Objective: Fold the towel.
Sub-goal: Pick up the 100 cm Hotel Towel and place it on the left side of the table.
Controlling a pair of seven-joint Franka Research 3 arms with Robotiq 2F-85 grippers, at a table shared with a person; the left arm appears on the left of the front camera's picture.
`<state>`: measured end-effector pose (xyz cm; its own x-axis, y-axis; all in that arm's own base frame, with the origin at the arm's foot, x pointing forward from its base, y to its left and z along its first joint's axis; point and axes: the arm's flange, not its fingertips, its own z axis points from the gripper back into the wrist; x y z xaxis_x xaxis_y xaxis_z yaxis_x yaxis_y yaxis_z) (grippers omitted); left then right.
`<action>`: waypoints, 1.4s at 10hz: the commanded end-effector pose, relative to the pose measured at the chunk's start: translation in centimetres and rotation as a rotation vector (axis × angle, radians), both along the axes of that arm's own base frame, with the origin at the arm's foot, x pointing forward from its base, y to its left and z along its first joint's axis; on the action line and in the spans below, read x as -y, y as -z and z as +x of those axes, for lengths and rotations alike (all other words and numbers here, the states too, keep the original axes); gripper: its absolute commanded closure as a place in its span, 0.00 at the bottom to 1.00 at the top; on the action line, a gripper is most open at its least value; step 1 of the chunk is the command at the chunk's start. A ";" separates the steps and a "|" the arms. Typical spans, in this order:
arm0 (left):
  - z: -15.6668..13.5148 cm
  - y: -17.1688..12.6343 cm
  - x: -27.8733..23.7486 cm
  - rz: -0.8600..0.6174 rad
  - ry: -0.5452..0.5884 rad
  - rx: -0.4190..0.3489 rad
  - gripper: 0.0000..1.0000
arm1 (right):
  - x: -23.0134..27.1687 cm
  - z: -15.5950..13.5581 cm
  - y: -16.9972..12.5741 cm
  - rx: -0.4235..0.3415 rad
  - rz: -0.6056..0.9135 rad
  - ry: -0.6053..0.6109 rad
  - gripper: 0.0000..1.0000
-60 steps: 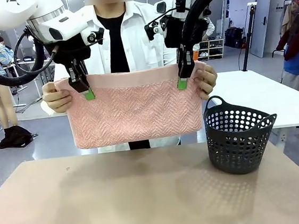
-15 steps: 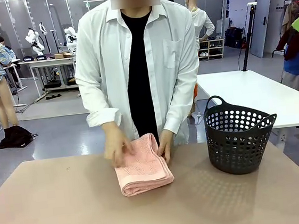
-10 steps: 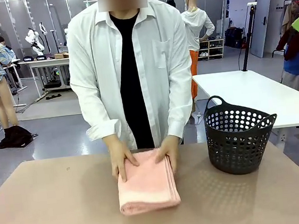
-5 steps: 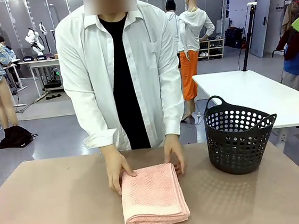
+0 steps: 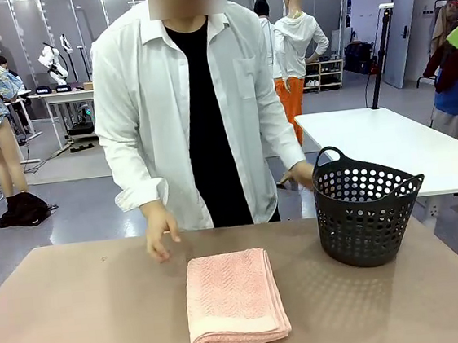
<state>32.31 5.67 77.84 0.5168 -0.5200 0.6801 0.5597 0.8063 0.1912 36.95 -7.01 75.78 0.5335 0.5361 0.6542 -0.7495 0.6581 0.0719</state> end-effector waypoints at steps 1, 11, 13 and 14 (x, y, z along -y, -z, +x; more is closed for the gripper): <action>-0.3 -0.4 0.0 0.004 -0.011 -0.006 0.00 | -0.1 0.0 -0.1 0.000 -0.005 0.001 0.00; 1.8 1.3 0.9 -0.178 0.067 -0.079 0.00 | -0.1 0.0 -0.1 0.000 -0.005 0.001 0.00; 4.6 6.1 1.8 -0.303 0.122 -0.205 0.00 | -0.1 0.0 -0.1 0.000 -0.005 0.001 0.00; 6.6 9.5 2.6 -0.392 0.160 -0.232 0.00 | -0.1 0.0 -0.1 0.000 -0.005 0.001 0.00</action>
<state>37.23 3.26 70.87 0.5934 -0.3806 0.7092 0.6635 0.7301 -0.1634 36.93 -7.01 75.82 0.5329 0.5362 0.6546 -0.7495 0.6581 0.0711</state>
